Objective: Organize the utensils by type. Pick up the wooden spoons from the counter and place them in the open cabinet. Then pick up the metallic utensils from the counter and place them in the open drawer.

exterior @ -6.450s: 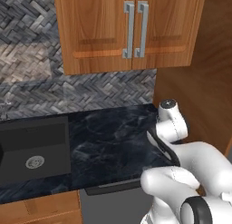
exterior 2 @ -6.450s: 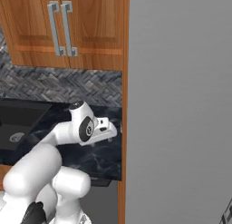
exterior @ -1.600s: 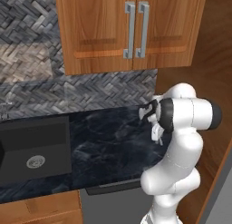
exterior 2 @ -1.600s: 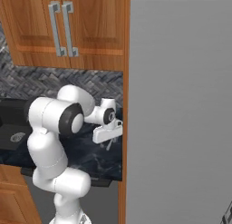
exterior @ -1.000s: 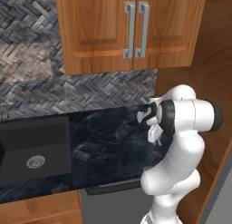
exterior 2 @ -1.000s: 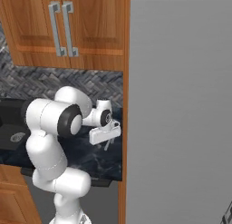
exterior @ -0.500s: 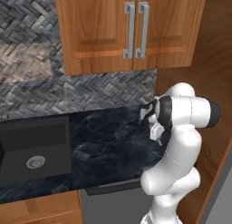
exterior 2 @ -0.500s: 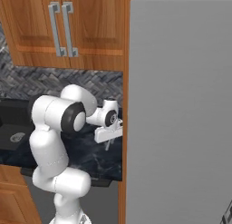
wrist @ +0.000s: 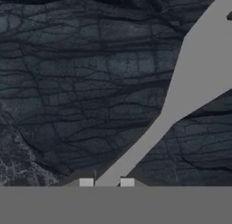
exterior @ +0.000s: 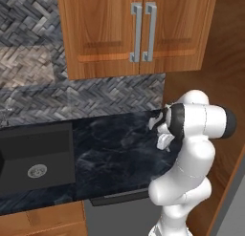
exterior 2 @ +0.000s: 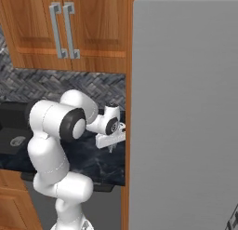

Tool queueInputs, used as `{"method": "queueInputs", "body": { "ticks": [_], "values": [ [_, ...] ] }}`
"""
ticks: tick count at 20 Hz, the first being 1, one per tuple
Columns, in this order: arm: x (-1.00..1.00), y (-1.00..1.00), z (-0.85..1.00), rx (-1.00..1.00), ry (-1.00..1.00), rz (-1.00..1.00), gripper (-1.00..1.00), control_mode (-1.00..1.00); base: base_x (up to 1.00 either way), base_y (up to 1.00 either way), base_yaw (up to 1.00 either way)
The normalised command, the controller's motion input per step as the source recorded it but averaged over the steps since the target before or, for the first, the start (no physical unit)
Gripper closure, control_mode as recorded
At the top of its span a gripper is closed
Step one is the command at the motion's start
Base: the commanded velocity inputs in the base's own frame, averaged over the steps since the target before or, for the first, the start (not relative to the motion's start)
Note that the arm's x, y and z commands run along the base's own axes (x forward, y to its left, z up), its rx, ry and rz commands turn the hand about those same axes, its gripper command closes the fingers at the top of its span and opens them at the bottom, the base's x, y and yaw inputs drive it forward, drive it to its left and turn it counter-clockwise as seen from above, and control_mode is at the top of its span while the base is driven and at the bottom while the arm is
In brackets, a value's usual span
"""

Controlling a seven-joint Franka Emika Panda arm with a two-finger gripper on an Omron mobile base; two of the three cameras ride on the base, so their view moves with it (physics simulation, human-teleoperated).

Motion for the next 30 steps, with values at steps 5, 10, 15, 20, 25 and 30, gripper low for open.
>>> {"method": "queueInputs", "body": {
  "ticks": [5,10,15,20,25,30],
  "values": [
    [-0.66,0.49,-0.35,0.0,-0.28,-0.13,1.0,-1.0,0.0,0.0,0.0],
    [-0.19,0.36,0.21,0.0,-0.13,-0.13,1.0,-1.0,0.0,0.0,0.0],
    [-0.05,0.2,0.58,0.0,0.01,-0.13,1.0,-1.0,0.0,0.0,0.0],
    [-0.18,0.13,0.62,0.0,0.04,-0.1,1.0,-1.0,0.0,0.0,0.0],
    [-0.53,0.37,0.21,0.0,0.0,-0.04,1.0,-1.0,0.0,0.0,0.0],
    [-0.44,0.38,0.21,0.0,0.0,0.0,1.0,-1.0,0.0,0.0,0.0]
  ]
}}
